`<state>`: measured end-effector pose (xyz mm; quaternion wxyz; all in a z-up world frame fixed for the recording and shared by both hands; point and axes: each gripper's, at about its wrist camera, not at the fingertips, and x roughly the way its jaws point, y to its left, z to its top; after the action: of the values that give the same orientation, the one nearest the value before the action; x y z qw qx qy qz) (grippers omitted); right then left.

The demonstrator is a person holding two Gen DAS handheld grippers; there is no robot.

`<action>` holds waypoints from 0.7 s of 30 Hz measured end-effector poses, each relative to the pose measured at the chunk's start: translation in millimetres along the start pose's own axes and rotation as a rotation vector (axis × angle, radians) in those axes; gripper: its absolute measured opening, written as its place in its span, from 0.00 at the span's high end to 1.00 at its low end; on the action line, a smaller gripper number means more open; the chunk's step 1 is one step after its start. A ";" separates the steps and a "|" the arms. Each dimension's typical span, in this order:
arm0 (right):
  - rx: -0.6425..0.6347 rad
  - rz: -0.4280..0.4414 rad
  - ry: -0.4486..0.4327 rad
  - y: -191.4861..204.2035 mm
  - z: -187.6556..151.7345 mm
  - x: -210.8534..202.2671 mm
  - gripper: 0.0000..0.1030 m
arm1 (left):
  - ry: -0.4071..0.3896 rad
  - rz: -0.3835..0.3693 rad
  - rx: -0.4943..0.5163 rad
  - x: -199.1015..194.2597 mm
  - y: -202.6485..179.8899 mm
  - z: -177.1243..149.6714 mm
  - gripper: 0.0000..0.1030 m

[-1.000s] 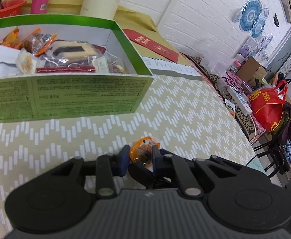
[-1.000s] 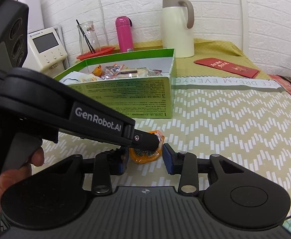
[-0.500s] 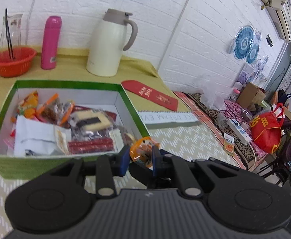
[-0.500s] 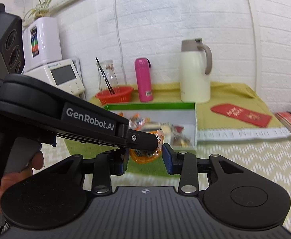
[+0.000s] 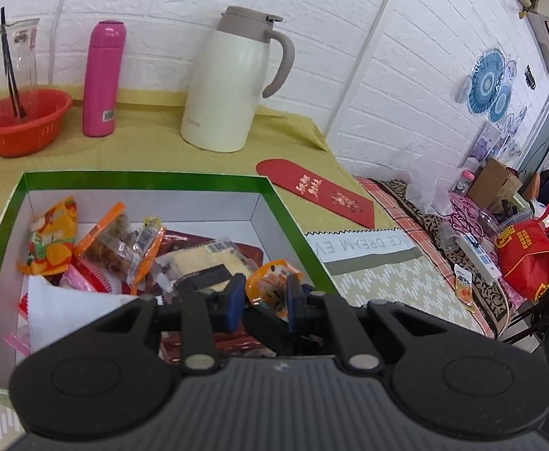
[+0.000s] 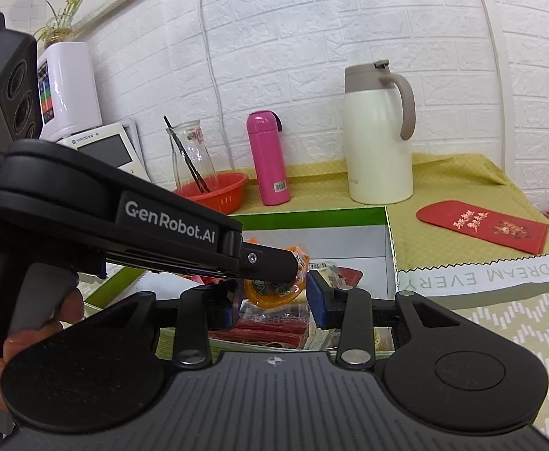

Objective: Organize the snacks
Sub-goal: 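Carry the orange candy into the box and open the right tool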

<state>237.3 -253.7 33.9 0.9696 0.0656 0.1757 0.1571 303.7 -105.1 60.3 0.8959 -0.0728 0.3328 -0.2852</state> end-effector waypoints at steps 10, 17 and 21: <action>-0.038 -0.047 -0.015 -5.1 -14.5 16.5 0.00 | -0.112 0.051 -0.022 2.8 16.2 -7.6 0.13; -0.061 -0.092 -0.021 -2.8 -15.3 9.5 0.00 | -0.164 0.161 -0.040 -16.2 20.3 -8.2 0.12; -0.053 -0.107 -0.014 -0.6 -12.9 6.2 0.00 | -0.174 0.219 -0.046 -26.3 24.6 -8.7 0.12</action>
<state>238.2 -251.3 19.8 0.9792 0.0316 0.1682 0.1089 293.3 -69.5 60.3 0.9452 -0.0810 0.2662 -0.1707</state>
